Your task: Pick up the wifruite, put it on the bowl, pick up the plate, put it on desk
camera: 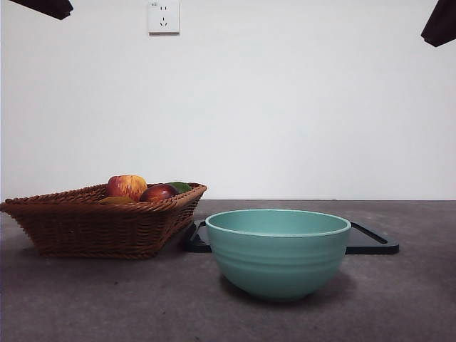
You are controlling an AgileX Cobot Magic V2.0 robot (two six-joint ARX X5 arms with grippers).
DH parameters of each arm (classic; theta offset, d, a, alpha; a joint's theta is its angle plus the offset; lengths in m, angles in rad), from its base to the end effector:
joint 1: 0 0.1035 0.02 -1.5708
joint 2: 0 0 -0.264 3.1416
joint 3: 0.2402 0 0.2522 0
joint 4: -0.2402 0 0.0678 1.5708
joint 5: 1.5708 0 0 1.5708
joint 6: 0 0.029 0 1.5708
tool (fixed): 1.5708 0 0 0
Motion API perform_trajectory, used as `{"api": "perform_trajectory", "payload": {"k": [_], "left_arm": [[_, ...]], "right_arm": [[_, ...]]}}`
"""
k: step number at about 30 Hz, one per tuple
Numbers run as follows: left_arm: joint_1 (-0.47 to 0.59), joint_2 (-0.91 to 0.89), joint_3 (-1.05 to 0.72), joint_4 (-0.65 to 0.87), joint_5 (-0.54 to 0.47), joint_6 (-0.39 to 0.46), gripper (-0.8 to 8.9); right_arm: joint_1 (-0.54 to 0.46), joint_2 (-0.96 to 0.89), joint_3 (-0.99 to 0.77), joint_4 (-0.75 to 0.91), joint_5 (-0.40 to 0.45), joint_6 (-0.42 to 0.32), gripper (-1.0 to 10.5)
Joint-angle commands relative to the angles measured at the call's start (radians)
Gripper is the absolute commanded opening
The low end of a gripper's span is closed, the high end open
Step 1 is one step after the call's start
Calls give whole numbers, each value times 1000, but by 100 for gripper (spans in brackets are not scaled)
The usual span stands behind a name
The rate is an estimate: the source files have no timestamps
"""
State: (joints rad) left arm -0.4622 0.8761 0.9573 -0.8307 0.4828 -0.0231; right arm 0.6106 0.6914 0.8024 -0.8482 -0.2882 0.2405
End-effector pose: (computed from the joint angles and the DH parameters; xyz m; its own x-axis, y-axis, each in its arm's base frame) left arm 0.1361 -0.0828 0.3223 0.3733 -0.7047 -0.6034 0.6849 0.6481 -0.3331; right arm 0.0970 0.0780 0.2943 0.4186 0.6399 -0.6445 -0.5701 0.7375 0.3619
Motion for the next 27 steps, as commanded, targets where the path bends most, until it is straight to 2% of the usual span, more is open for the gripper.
{"api": "perform_trajectory", "payload": {"k": [1, 12, 13, 17, 21, 27], "left_arm": [[-5, 6, 13, 9, 8, 15, 7], [-5, 3, 13, 21, 7, 17, 7], [-3, -5, 13, 23, 3, 43, 7], [49, -66, 11, 126, -111, 82, 7], [165, -164, -3, 335, -219, 118, 7], [349, -323, -91, 553, -359, 168, 7]], "right_arm": [[7, 6, 11, 11, 0, 6, 6], [7, 6, 11, 11, 0, 6, 6], [7, 6, 11, 11, 0, 6, 6], [7, 6, 11, 11, 0, 6, 6], [7, 6, 11, 11, 0, 6, 6], [7, 6, 11, 11, 0, 6, 6]]}}
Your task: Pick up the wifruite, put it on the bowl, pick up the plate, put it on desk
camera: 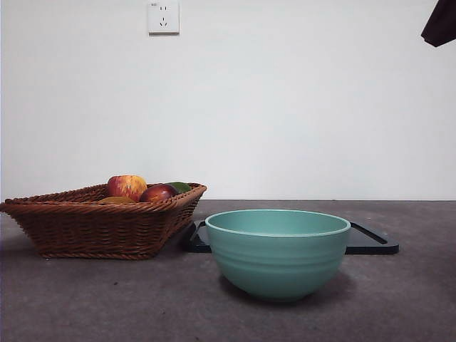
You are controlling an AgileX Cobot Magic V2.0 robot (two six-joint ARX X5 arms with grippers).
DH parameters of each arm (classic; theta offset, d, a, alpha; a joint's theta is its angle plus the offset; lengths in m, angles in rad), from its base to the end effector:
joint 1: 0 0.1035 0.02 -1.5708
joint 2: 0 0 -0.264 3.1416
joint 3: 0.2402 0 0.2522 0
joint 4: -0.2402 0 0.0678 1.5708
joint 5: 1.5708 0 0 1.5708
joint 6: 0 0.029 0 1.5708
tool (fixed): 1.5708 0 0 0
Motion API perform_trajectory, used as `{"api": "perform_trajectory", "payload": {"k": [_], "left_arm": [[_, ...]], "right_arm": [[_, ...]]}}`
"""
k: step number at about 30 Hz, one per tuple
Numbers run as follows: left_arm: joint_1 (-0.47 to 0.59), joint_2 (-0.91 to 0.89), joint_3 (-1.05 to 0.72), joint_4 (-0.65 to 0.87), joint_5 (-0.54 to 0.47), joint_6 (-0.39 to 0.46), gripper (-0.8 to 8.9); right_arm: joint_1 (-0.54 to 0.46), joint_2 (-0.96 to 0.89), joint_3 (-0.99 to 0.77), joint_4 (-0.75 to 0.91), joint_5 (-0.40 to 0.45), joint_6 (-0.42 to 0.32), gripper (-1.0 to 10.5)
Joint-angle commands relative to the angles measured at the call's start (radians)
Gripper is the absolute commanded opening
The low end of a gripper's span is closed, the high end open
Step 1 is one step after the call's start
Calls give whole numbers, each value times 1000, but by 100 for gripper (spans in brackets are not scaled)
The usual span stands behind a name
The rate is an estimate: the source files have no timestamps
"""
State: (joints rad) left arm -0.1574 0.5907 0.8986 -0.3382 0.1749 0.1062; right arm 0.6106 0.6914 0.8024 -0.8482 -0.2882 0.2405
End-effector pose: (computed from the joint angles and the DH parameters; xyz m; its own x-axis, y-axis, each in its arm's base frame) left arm 0.1101 -0.0226 0.3790 0.9448 -0.3262 -0.0298 0.3275 0.9395 0.1007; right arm 0.0970 0.0780 0.2943 0.4186 0.6399 -0.6445 -0.5701 0.7375 0.3619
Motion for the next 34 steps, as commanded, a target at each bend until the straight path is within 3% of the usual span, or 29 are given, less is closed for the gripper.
{"api": "perform_trajectory", "payload": {"k": [1, 8, 19, 34], "left_arm": [[72, -66, -60, 94, -78, 39, 7], [179, -238, -305, 250, -161, 39, 7], [219, -468, -647, 253, -161, 18, 7], [219, -588, -828, 219, -161, 9, 7]], "right_arm": [[7, 6, 11, 11, 0, 6, 6], [7, 6, 11, 10, 0, 6, 6], [7, 6, 11, 11, 0, 6, 6], [7, 6, 11, 11, 0, 6, 6]]}}
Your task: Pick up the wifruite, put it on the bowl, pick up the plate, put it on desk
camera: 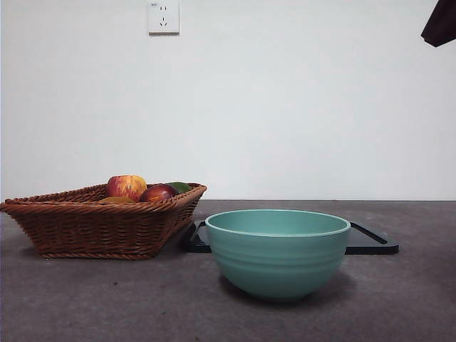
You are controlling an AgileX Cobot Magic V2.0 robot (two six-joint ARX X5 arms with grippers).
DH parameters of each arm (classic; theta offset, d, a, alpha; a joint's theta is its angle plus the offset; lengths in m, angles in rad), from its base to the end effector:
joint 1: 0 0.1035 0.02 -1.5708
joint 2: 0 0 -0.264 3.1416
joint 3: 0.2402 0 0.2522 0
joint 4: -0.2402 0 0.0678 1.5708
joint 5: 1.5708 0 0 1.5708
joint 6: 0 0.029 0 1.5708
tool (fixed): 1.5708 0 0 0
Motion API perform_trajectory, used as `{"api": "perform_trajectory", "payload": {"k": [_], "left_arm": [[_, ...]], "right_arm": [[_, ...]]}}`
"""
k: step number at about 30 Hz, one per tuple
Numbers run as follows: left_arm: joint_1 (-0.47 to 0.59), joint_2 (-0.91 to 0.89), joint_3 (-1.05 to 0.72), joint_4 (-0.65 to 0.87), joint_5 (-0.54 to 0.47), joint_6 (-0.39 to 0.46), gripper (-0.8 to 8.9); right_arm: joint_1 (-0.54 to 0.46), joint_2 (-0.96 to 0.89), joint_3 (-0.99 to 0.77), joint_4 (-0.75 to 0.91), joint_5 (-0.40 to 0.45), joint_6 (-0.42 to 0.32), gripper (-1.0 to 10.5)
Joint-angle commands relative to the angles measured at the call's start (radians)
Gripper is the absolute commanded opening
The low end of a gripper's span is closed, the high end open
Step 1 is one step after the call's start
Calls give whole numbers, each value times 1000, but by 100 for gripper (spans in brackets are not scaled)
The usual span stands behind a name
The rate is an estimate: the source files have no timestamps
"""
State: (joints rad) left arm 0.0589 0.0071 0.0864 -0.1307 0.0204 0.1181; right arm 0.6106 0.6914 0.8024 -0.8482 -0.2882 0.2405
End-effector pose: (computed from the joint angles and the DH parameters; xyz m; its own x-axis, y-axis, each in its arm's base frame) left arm 0.0920 0.0048 0.1796 0.9979 0.0384 -0.0514 -0.0322 0.9927 0.1166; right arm 0.0970 0.0780 0.2943 0.4186 0.6399 -0.6445 -0.5701 0.7375 0.3619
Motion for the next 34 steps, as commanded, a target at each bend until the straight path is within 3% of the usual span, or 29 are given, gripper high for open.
{"api": "perform_trajectory", "payload": {"k": [1, 12, 34], "left_arm": [[3, -4, -26, 11, -6, -3, 7], [2, -4, -58, -108, -6, -6, 7], [2, -4, -59, -101, -6, -26, 7]], "right_arm": [[7, 6, 11, 11, 0, 6, 6], [7, 6, 11, 11, 0, 6, 6], [7, 6, 11, 11, 0, 6, 6]]}}
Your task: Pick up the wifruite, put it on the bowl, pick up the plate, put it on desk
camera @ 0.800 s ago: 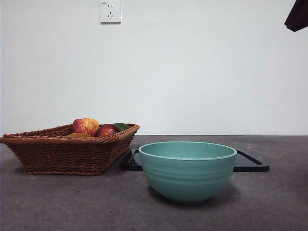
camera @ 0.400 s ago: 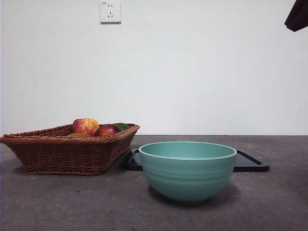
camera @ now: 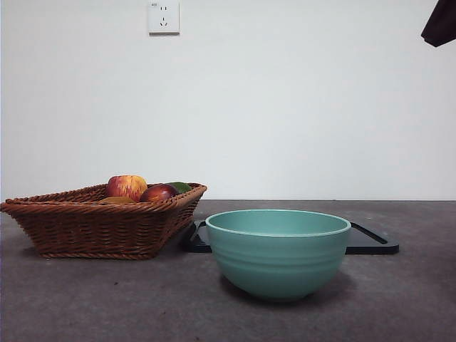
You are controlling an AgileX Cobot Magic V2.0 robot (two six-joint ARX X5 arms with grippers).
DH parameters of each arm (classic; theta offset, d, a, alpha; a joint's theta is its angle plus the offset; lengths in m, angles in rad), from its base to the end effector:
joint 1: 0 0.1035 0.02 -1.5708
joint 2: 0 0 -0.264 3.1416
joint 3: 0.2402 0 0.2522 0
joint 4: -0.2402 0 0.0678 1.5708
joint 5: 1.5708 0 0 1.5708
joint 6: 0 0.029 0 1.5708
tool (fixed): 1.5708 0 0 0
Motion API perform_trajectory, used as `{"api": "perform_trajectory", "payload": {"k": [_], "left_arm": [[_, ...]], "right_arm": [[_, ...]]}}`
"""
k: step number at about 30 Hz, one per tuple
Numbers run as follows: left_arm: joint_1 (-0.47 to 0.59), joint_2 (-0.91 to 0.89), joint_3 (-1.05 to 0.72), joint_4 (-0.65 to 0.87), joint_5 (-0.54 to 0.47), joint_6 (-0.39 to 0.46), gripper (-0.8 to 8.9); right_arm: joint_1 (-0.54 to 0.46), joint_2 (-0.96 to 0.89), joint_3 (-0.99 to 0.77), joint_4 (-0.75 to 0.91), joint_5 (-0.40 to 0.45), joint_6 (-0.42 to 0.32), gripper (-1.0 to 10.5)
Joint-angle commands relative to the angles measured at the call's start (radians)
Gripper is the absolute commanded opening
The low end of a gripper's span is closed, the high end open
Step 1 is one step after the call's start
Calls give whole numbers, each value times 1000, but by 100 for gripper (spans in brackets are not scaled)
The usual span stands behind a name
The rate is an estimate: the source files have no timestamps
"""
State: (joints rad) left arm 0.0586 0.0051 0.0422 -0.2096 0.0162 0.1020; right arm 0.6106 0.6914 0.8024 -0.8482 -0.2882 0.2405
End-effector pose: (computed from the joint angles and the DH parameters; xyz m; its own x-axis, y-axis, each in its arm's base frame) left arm 0.0938 0.0050 0.1573 0.9843 0.0415 -0.1716 -0.0250 0.9949 0.0976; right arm 0.0970 0.0780 0.2943 0.4186 0.6399 -0.6445 -0.5701 0.7375 0.3619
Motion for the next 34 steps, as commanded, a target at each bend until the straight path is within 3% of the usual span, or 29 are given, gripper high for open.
{"api": "perform_trajectory", "payload": {"k": [1, 14, 17, 25, 30, 34], "left_arm": [[2, -2, -15, -23, -2, -10, 7], [2, -2, -15, -22, -2, -10, 7], [2, -2, -15, -23, -2, -10, 7], [2, -2, -15, -23, -2, -10, 7], [2, -2, -15, -23, -2, -10, 7], [2, -2, -14, -23, -2, -10, 7]], "right_arm": [[7, 6, 11, 11, 0, 6, 6], [8, -5, 11, 10, 0, 6, 6], [-16, -37, 11, 13, 8, -56, 6], [-294, -197, -93, 269, 61, -179, 6], [-499, -382, -343, 548, 100, -223, 6], [-572, -533, -534, 678, 181, -222, 6]]}}
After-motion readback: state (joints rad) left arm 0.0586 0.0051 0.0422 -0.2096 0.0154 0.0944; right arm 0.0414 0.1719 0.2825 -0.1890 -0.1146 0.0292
